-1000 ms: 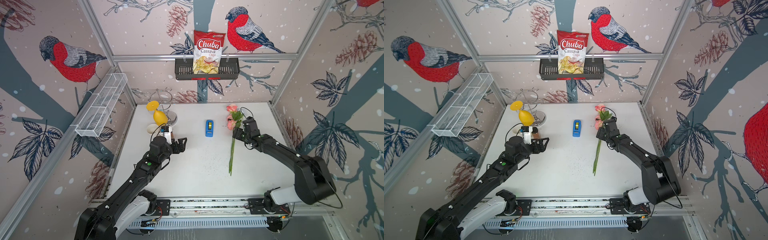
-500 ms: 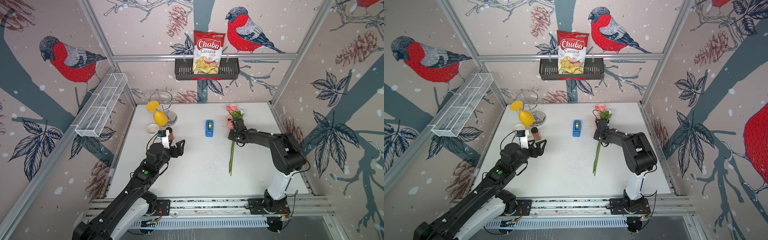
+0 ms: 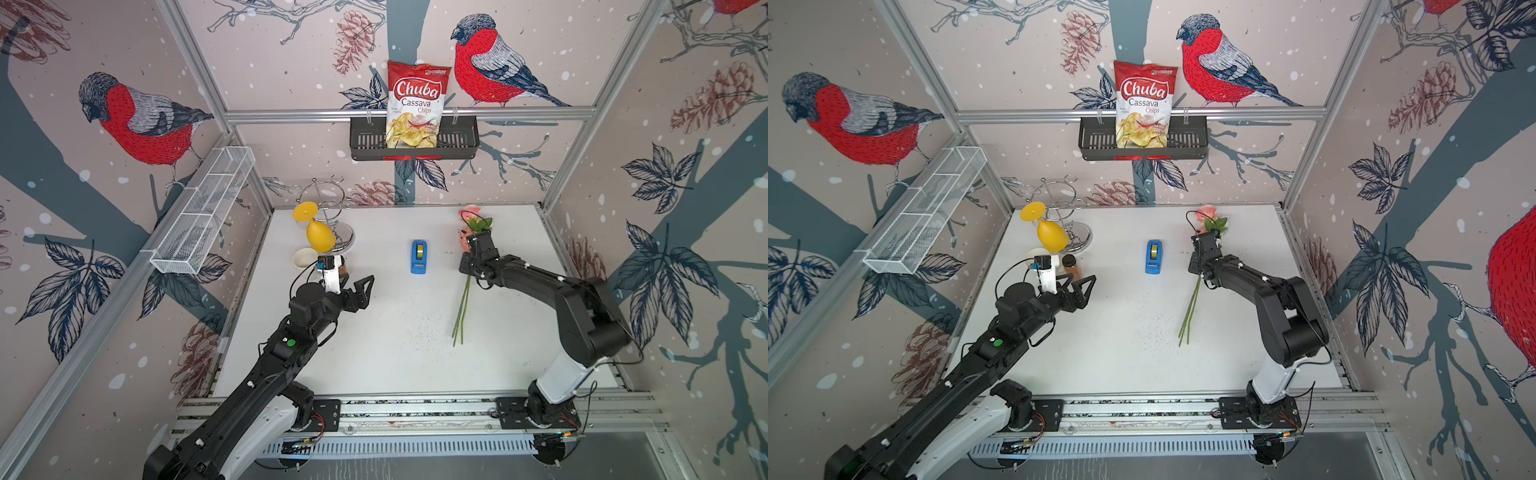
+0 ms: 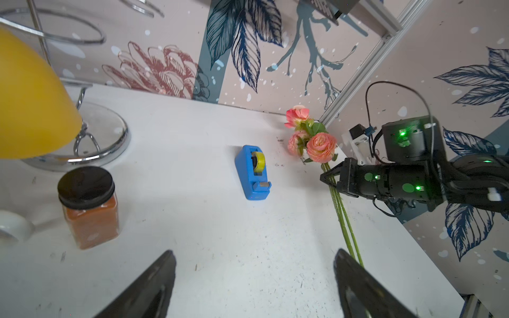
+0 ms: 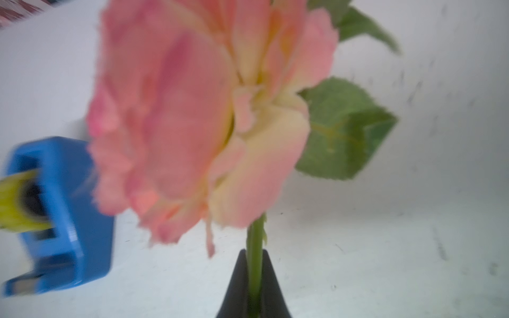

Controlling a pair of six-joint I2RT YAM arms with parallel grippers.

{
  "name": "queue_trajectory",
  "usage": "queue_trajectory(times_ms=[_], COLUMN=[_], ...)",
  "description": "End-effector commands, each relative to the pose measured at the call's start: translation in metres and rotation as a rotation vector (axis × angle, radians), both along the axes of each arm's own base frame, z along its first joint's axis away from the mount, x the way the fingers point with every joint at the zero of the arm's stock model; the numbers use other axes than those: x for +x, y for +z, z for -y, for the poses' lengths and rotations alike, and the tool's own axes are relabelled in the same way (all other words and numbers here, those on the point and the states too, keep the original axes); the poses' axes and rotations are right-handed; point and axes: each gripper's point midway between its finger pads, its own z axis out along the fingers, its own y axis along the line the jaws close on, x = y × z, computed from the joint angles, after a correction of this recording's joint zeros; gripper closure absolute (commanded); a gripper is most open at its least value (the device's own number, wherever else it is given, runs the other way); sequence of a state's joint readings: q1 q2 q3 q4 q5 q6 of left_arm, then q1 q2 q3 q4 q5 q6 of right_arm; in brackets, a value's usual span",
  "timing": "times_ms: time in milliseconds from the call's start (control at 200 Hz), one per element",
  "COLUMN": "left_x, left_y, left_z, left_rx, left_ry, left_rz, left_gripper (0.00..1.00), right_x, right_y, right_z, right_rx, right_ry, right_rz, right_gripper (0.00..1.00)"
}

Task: Wrap bouquets with tape
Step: Pick up the unwrapped bouquet from the center of the board, then place the unwrapped bouquet at the center of the board.

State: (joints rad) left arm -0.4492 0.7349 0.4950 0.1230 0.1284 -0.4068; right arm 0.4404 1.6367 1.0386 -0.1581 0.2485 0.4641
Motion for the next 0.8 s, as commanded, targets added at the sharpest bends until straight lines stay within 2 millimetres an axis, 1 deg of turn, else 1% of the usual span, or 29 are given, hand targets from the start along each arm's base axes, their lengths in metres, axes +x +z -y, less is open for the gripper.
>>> queue_trajectory(times_ms=[0,35,40,70,95,125,150,160,175,185,195,225,285,395,480,545,585,610,625,675,796], left_x=[-0.008,-0.011,-0.012,-0.014,-0.016,-0.018,-0.02,-0.021,-0.022,-0.022,-0.023,-0.025,-0.03,-0.034,-0.035,-0.038,-0.041,-0.043,-0.045,-0.048,-0.05], left_y=[0.027,0.033,0.034,0.037,0.041,0.044,0.046,0.047,0.049,0.049,0.05,0.052,0.055,0.055,0.056,0.057,0.058,0.059,0.059,0.059,0.057], left_z=[0.006,0.006,0.006,0.006,0.005,0.004,0.004,0.003,0.003,0.002,0.002,0.001,-0.001,-0.006,-0.008,-0.006,-0.004,-0.002,-0.002,0.001,0.003], left_rx=[0.036,0.051,0.054,0.068,0.078,0.091,0.103,0.107,0.113,0.117,0.12,0.132,0.153,0.193,0.193,0.172,0.167,0.165,0.165,0.164,0.174], left_ry=[-0.064,-0.078,-0.079,-0.088,-0.092,-0.095,-0.099,-0.099,-0.102,-0.101,-0.101,-0.103,-0.105,-0.097,-0.089,-0.101,-0.117,-0.129,-0.137,-0.156,-0.173], left_rz=[0.101,0.122,0.125,0.14,0.153,0.169,0.184,0.191,0.202,0.207,0.212,0.232,0.273,0.32,0.331,0.347,0.365,0.375,0.381,0.402,0.426], left_gripper=[0.11,0.11,0.11,0.11,0.11,0.11,0.12,0.12,0.12,0.12,0.12,0.12,0.12,0.14,0.15,0.15,0.15,0.16,0.16,0.16,0.16], right_x=[-0.011,-0.02,-0.02,-0.03,-0.039,-0.05,-0.057,-0.064,-0.069,-0.075,-0.08,-0.091,-0.103,-0.107,-0.117,-0.124,-0.123,-0.123,-0.121,-0.116,-0.103], right_y=[0.054,0.074,0.074,0.09,0.099,0.107,0.11,0.111,0.106,0.111,0.111,0.107,0.098,0.085,0.057,0.038,0.034,0.036,0.03,0.03,0.018], right_z=[-0.004,-0.016,-0.016,-0.025,-0.034,-0.044,-0.05,-0.055,-0.061,-0.064,-0.067,-0.073,-0.077,-0.078,-0.083,-0.09,-0.096,-0.101,-0.104,-0.112,-0.125], right_rx=[-0.136,-0.173,-0.173,-0.222,-0.265,-0.32,-0.349,-0.379,-0.412,-0.423,-0.44,-0.495,-0.57,-0.649,-0.797,-0.851,-0.845,-0.834,-0.826,-0.807,-0.857], right_ry=[0.121,0.202,0.202,0.259,0.316,0.383,0.427,0.479,0.538,0.573,0.608,0.688,0.784,0.9,1.094,1.248,1.302,1.329,1.352,1.388,1.475], right_rz=[0.145,0.215,0.215,0.28,0.328,0.382,0.411,0.433,0.442,0.466,0.48,0.504,0.527,0.497,0.508,0.529,0.543,0.56,0.548,0.567,0.581], right_gripper=[1.0,1.0,1.0,1.0,1.0,1.0,1.0,1.0,1.0,1.0,1.0,1.0,1.0,1.0,1.0,1.0,1.0,1.0,1.0,1.0,1.0])
